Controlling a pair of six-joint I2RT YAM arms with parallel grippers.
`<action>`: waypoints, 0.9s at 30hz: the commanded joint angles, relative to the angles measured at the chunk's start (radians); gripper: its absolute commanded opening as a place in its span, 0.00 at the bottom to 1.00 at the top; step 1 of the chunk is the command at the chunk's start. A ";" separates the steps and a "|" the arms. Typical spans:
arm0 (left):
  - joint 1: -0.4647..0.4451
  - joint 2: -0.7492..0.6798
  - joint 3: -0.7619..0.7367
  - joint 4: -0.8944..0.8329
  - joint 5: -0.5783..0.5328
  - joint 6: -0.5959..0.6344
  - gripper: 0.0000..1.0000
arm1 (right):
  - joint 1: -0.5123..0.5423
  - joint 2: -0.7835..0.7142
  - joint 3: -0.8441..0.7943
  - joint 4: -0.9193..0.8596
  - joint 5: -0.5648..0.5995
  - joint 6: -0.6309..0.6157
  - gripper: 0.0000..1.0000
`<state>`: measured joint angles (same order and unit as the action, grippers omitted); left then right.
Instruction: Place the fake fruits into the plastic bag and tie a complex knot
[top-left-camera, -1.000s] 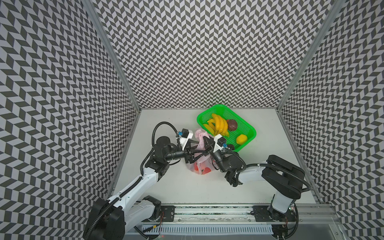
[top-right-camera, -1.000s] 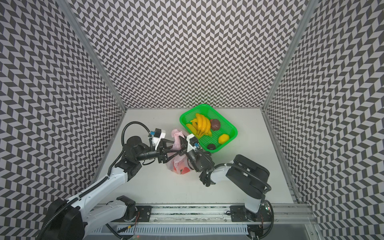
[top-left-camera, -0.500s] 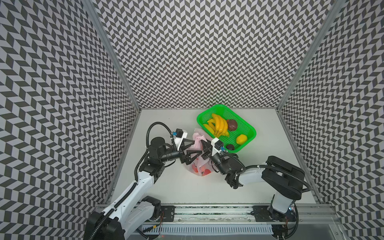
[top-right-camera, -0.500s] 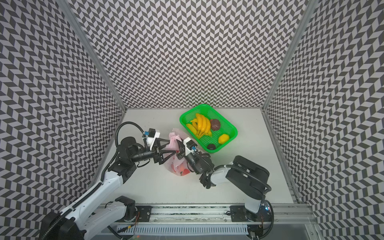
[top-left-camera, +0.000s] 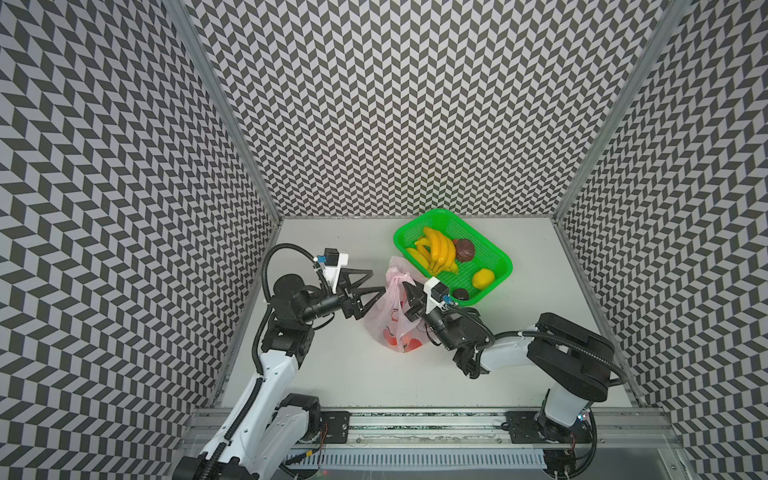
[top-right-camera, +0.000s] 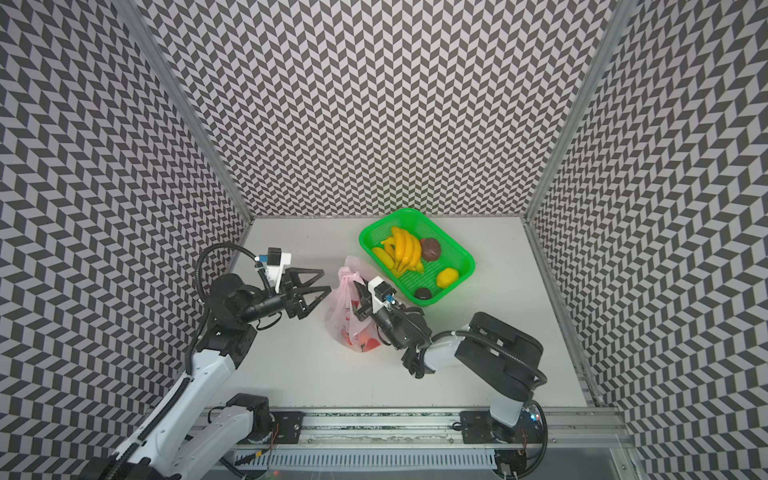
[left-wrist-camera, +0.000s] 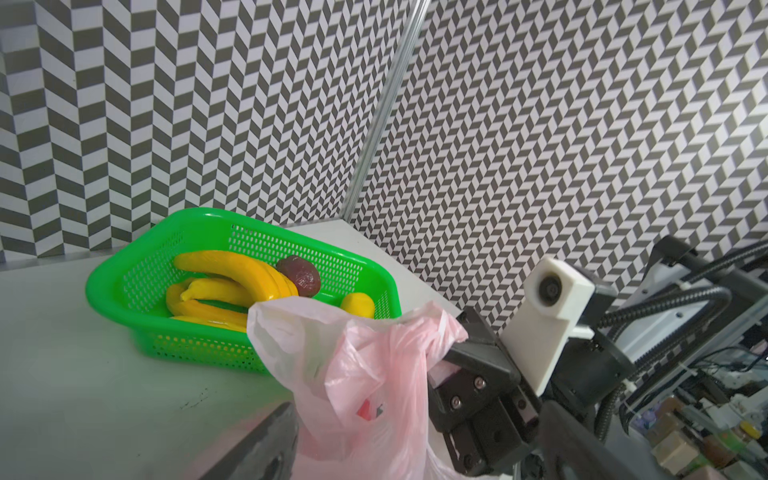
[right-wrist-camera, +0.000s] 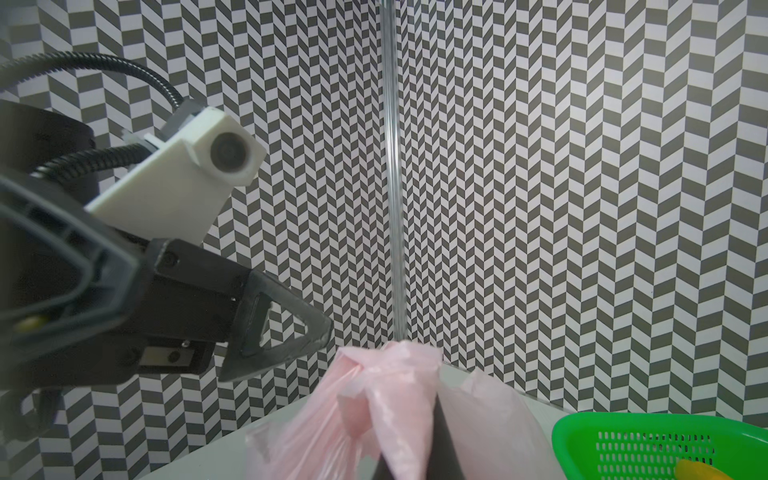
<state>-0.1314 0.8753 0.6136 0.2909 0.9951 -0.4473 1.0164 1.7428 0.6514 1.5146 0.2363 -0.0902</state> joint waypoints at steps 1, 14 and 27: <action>0.016 0.050 0.044 0.082 0.027 -0.062 0.81 | -0.003 -0.032 -0.007 0.113 -0.017 -0.006 0.00; 0.000 0.238 0.027 0.135 0.040 -0.002 0.54 | -0.004 -0.043 -0.009 0.104 -0.026 -0.006 0.00; -0.072 0.259 0.017 0.127 0.047 0.093 0.57 | -0.004 -0.050 -0.007 0.089 -0.027 -0.013 0.00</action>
<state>-0.1886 1.1515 0.6418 0.3847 1.0271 -0.3786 1.0161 1.7241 0.6514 1.5139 0.2195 -0.0971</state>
